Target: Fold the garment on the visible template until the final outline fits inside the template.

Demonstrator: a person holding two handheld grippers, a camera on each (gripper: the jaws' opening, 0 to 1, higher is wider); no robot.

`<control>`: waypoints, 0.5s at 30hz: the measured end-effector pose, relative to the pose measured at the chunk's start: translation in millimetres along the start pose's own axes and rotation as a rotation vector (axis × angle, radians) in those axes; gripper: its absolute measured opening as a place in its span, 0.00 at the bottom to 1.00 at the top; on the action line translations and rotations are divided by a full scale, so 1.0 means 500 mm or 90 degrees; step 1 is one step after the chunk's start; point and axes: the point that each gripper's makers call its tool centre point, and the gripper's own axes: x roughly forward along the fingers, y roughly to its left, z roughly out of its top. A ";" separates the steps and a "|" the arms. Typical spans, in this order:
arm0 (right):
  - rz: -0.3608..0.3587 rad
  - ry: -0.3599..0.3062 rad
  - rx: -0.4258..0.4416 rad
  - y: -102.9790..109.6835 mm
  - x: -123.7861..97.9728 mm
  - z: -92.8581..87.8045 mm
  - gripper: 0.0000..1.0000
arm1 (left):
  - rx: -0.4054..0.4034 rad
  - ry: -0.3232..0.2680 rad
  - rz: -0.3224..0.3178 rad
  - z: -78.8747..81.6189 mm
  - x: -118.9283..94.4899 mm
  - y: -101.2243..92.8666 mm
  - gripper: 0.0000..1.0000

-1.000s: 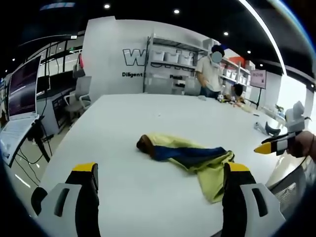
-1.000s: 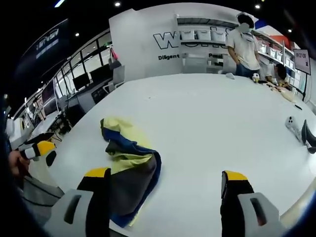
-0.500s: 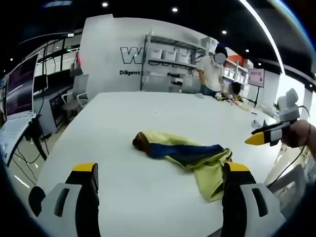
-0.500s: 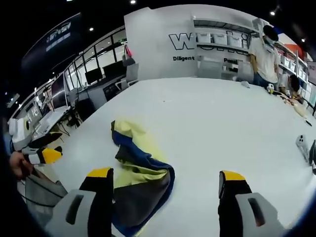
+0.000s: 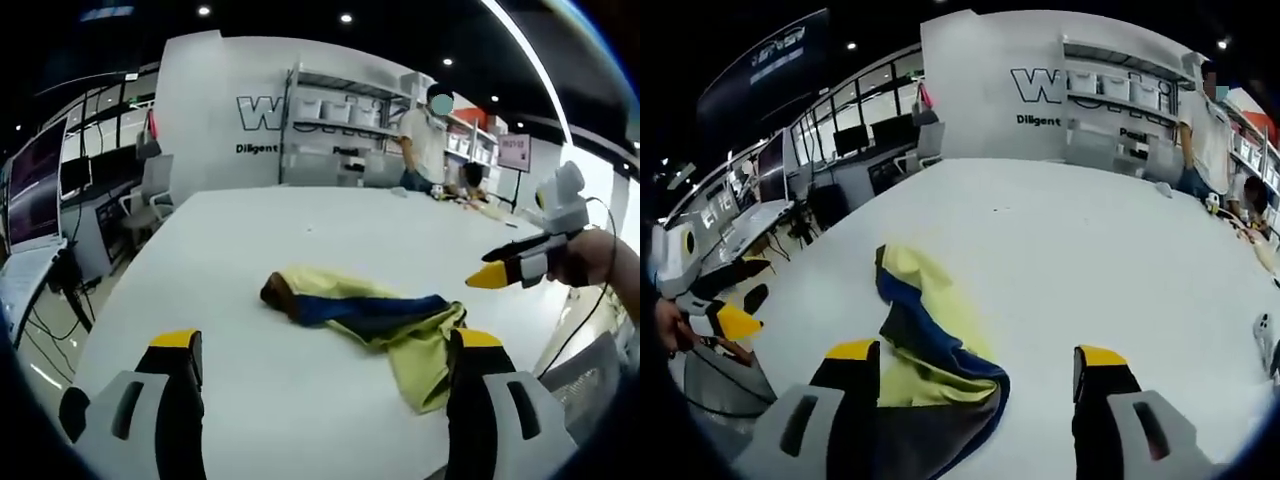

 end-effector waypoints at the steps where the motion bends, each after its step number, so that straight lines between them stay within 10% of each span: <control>1: 0.003 0.004 -0.008 0.003 0.006 0.003 0.76 | 0.000 0.002 0.000 -0.002 0.000 0.000 0.96; 15: 0.047 0.038 -0.077 0.046 0.076 0.019 0.68 | -0.024 0.013 0.001 -0.027 -0.005 0.003 0.93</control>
